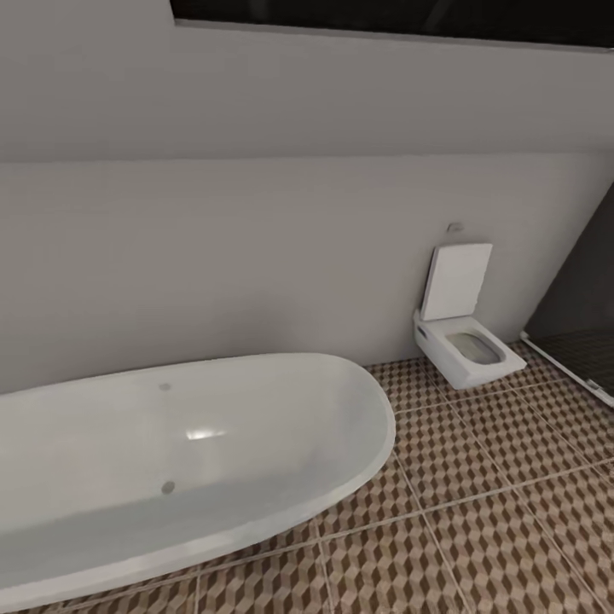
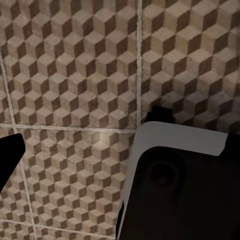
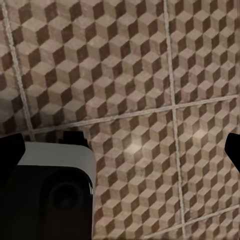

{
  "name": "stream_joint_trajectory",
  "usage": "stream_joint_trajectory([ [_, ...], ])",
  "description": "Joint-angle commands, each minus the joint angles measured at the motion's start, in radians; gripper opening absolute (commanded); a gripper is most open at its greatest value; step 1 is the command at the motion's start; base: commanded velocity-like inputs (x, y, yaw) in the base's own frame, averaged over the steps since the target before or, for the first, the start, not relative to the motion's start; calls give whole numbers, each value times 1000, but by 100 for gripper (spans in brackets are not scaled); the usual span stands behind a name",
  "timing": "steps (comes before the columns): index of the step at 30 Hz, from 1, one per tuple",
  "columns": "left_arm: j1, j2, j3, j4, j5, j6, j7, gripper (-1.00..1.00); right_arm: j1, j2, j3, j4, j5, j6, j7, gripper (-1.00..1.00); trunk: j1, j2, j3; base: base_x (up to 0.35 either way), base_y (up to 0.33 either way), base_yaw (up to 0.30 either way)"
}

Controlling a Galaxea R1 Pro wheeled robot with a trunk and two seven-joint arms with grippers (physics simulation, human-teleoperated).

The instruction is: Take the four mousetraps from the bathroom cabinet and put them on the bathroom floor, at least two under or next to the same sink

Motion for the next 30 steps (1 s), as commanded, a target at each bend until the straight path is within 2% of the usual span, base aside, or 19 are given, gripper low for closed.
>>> stream_joint_trajectory([
  [1, 0, 0, 0, 0, 0, 0, 0, 100, 0, 0, 0, 0, 0, 0, 0, 100, 0, 0, -1, 0, 0, -227],
  [30, 0, 0, -1, 0, -1, 1, -1, 100, 0, 0, 0, 0, 0, 0, 0, 100, 0, 0, -10, 0, 0, -271],
])
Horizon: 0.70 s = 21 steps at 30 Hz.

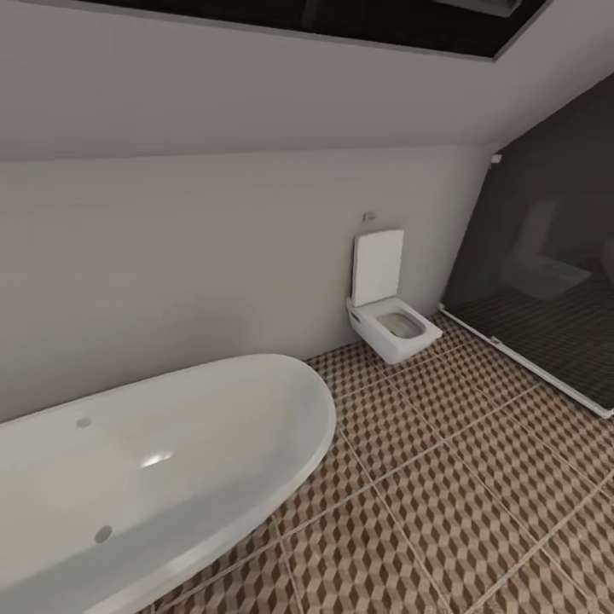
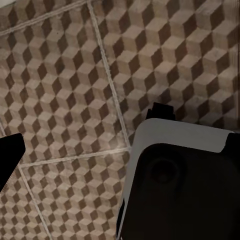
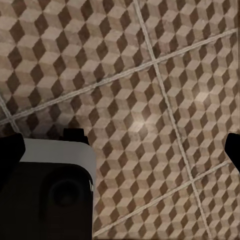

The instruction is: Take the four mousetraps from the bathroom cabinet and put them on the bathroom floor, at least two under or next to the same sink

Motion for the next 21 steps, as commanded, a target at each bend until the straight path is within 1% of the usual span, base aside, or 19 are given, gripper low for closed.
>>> stream_joint_trajectory([
  [1, 0, 0, 0, 0, 0, 0, 0, 100, 0, 0, 0, 0, 0, 0, 0, 100, 0, 0, 0, 0, 0, -285],
  [21, 0, 0, 0, 0, -1, -1, -1, 100, 0, 1, 0, 0, 0, 0, 0, 100, 0, 0, 0, 0, 0, -285],
])
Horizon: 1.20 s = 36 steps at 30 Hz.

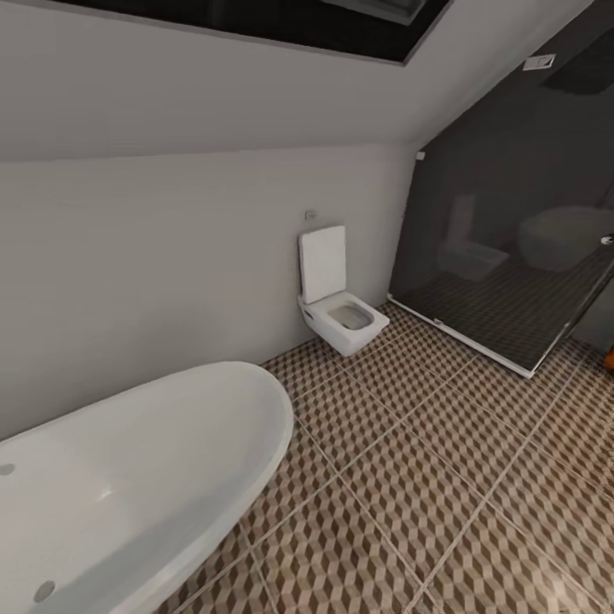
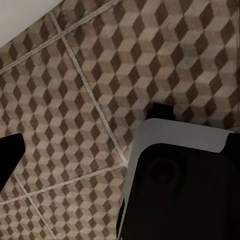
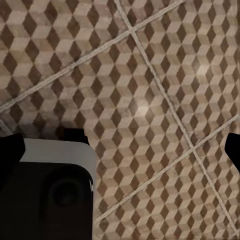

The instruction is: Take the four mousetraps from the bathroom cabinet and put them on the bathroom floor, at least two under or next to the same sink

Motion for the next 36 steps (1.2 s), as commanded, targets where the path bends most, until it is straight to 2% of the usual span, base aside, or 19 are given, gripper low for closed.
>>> stream_joint_trajectory([
  [1, 0, 0, 0, 0, 0, 0, 0, 100, 0, 0, 0, 0, 0, 0, 0, 100, 0, 0, 0, 0, 0, -285],
  [36, 0, 3, -2, 0, 0, -1, 0, 100, 0, -1, 0, 1, 0, 0, 0, 100, 0, 0, 0, 0, 0, -285],
])
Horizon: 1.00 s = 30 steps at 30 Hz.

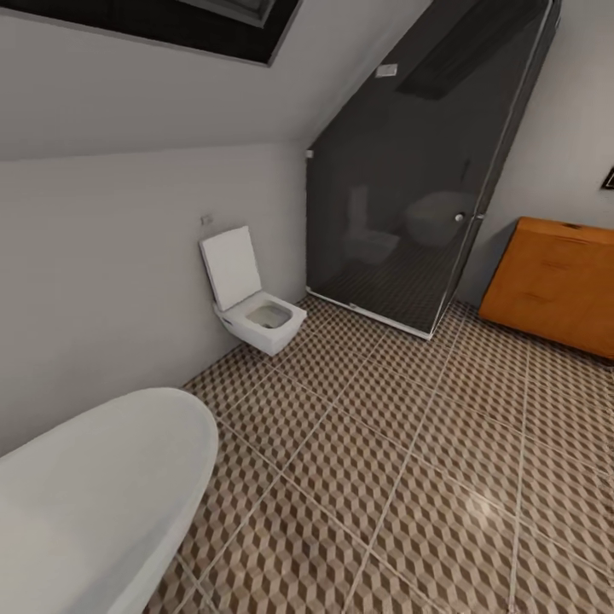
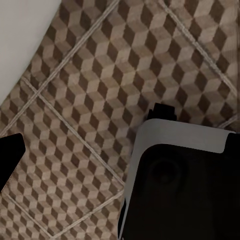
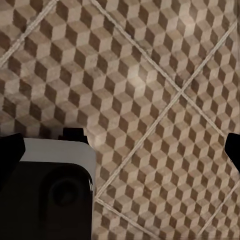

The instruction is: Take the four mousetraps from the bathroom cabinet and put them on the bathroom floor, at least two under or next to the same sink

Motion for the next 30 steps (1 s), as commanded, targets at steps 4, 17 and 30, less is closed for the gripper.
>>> stream_joint_trajectory([
  [4, 0, 0, 0, 1, 0, 0, 0, 100, 0, 0, 0, 0, 0, 0, 0, 100, 0, 0, 0, 0, 0, -285],
  [17, 0, 0, 0, 1, 0, 0, 0, 100, 0, 0, 0, 0, 0, 0, 0, 100, 0, 0, 0, 0, 0, -285],
  [30, 0, 0, 0, 1, 0, 0, 0, 100, 0, 0, 0, 0, 0, 0, 0, 100, 0, 0, 0, 0, 0, -285],
])
